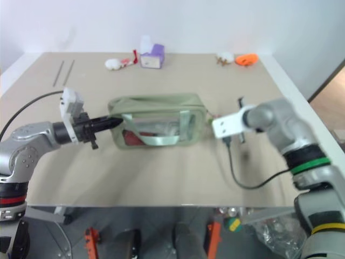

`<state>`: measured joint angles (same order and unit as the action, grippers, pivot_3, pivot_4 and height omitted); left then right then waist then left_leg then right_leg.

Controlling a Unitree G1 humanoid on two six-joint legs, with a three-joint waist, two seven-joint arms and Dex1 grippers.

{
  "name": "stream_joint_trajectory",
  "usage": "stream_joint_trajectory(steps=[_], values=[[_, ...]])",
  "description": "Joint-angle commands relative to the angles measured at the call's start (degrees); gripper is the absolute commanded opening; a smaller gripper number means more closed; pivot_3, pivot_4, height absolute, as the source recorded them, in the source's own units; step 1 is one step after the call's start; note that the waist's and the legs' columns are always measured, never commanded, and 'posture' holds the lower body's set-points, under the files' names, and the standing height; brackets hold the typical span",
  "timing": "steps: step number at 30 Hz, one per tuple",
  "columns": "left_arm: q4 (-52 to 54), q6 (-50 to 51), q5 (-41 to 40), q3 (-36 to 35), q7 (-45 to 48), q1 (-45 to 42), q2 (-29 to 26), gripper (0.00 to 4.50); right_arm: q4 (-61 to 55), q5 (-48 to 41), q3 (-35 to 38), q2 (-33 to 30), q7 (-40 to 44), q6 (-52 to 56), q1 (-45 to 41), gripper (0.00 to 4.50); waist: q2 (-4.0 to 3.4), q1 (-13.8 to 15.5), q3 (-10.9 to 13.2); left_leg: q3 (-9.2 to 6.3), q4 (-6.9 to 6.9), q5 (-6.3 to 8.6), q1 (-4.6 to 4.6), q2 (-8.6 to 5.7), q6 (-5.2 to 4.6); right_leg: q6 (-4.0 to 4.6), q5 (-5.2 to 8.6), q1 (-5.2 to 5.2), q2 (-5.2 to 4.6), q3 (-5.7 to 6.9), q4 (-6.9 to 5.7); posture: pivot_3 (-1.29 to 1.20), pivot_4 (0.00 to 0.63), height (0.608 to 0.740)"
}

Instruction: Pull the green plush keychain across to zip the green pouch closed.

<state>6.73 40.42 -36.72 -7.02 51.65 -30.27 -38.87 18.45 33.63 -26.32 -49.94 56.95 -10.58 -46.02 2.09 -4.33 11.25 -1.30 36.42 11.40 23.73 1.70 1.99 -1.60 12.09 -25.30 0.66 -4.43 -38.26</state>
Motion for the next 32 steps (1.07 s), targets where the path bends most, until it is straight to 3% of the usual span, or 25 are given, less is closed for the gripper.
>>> stream_joint_trajectory(steps=[1, 7, 8, 10, 14, 18, 19, 25, 32], values=[[1.44, 0.55, -1.16, -2.46, -0.35, -0.52, -1.20, 0.00, -3.56, 3.27, -1.08, -0.52, 0.19, 0.35, 3.69, 0.17, 0.06, -0.04, -0.04, 0.06, 0.03, 0.00, -0.07, 0.00, 0.00, 0.00, 0.00, 0.02, -0.01, -0.03, -0.05, 0.00, 0.150, 0.740], [0.43, 1.14, -2.40, -5.29, -3.68, -0.15, 0.06, 0.00, -2.50, -0.51, 2.42, 2.23, 1.43, 3.52, 2.75, 0.17, 0.15, -0.08, -0.08, 0.06, 0.04, -0.01, -0.53, 0.01, 0.00, 0.05, -0.01, 0.42, 0.00, 0.00, -0.03, 0.00, 0.150, 0.740], [-0.13, 1.02, -2.52, -5.86, -4.92, -0.50, 0.60, 0.60, -2.27, -2.68, 3.89, 3.41, 2.09, 5.28, 1.91, 0.00, 0.16, -0.18, -0.09, 0.05, 0.04, -0.01, -0.53, 0.02, 0.01, 0.04, -0.03, 0.42, 0.02, 0.00, -0.03, 0.00, 0.150, 0.740], [-1.61, 1.83, -3.81, -7.82, -7.40, -1.56, 1.85, 1.01, -1.79, -8.97, 8.08, 6.26, 4.59, 11.05, 0.03, 0.66, 0.16, -0.30, -0.09, 0.07, 0.05, -0.02, -0.53, 0.05, 0.01, 0.04, -0.07, 0.41, 0.04, -0.01, -0.04, 0.00, 0.150, 0.740], [-1.98, 2.19, -4.99, -10.24, -10.30, -2.41, 3.03, 2.43, -2.25, -21.15, 15.33, 9.20, 10.95, 21.84, -3.03, 1.98, 0.16, -0.15, -0.06, 0.00, 0.05, -0.06, -0.50, 0.06, -0.03, 0.05, -0.15, 0.39, 0.08, 0.00, -0.04, 0.00, 0.150, 0.740], [1.42, 4.10, -7.79, -11.15, -10.43, -0.84, 2.57, 3.81, -5.52, -31.70, 19.45, 8.12, 18.52, 31.01, -2.20, 3.33, 0.18, 0.09, -0.07, -0.03, 0.05, -0.06, -0.39, 0.00, -0.03, -0.04, -0.12, 0.42, 0.01, 0.02, 0.04, 0.00, 0.150, 0.740], [2.86, 4.82, -9.11, -11.71, -10.00, 0.08, 2.28, 4.09, -6.42, -33.60, 20.23, 7.05, 20.25, 31.89, -1.06, 3.34, 0.18, 0.21, -0.07, -0.05, 0.04, -0.05, -0.37, -0.01, -0.03, -0.07, -0.11, 0.43, -0.02, 0.03, 0.08, 0.00, 0.150, 0.740], [8.06, 7.92, -13.57, -17.32, -8.74, 9.75, -1.62, 4.09, -8.26, -42.29, 26.12, 0.03, 25.01, 35.20, 5.67, 3.34, 0.17, 0.20, -0.06, 0.00, 0.02, 0.04, -0.31, -0.05, -0.03, -0.14, 0.03, 0.36, -0.07, 0.01, 0.12, 0.00, 0.150, 0.740], [5.37, 5.42, -12.46, -28.79, -11.15, 22.34, -1.58, 4.09, -10.60, -48.88, 37.31, -3.01, 20.08, 41.77, 15.28, 3.34, 0.19, -0.03, -0.07, 0.04, 0.01, 0.03, -0.48, 0.05, -0.05, 0.06, 0.00, 0.40, 0.03, 0.01, 0.06, 0.00, 0.150, 0.740]])
